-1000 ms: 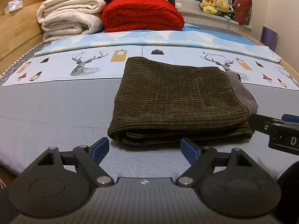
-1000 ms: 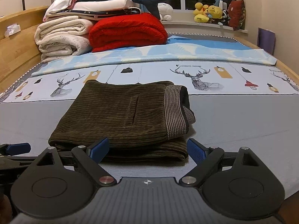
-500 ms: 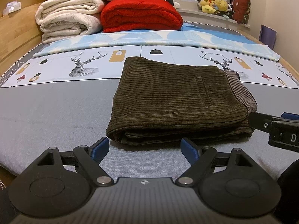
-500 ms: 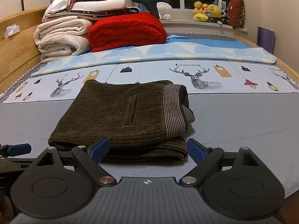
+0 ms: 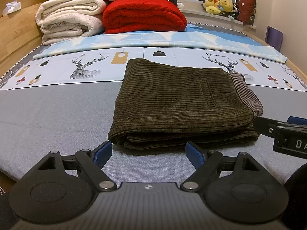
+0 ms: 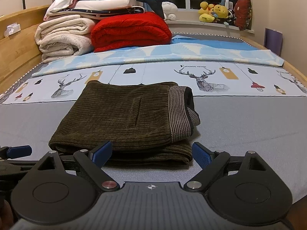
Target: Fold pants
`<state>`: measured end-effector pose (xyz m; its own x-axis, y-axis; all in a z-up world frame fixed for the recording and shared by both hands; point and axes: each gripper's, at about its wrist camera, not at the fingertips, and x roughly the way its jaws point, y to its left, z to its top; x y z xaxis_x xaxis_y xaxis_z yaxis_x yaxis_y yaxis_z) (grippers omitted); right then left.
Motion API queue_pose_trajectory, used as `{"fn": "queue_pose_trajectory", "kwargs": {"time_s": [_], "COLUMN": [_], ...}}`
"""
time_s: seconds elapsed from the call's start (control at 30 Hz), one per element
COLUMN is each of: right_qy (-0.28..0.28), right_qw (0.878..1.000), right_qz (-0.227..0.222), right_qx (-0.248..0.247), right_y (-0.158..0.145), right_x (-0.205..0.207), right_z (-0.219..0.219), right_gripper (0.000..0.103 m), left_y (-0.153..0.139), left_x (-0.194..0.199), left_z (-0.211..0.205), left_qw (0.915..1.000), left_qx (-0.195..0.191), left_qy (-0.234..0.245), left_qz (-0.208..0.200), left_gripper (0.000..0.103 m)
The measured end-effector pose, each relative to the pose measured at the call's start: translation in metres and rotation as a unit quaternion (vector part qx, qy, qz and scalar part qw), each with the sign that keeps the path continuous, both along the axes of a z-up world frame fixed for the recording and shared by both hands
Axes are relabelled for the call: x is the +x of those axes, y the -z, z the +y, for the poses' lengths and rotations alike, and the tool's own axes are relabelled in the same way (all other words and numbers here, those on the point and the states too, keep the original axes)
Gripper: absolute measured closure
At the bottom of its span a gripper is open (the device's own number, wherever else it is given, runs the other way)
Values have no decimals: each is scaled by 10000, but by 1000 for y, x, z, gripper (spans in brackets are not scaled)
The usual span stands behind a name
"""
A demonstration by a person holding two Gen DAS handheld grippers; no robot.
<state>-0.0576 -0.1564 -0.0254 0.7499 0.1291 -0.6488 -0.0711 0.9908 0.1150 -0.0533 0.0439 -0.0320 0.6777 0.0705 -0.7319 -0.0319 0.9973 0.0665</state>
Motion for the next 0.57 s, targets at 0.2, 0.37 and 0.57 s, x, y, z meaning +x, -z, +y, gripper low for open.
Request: {"fn": "queue_pose_trajectory", "kwargs": {"time_s": [0.2, 0.37, 0.57], "right_qy": [-3, 4, -2], "right_qw": [10000, 10000, 10000], "right_qz": [1, 4, 1], "right_qx": [-3, 1, -4], "right_y": [0, 0, 0], "right_x": [0, 0, 0], "right_z": [0, 0, 0], "right_gripper": [12, 12, 12], "left_y": [0, 0, 0], "left_x": [1, 1, -1], "left_z": [-1, -1, -3], "left_qw": [10000, 10000, 10000], "left_qx": [-9, -11, 15], "left_qy": [8, 12, 62], "left_qz": [-9, -15, -70], "left_gripper": [16, 16, 16]}}
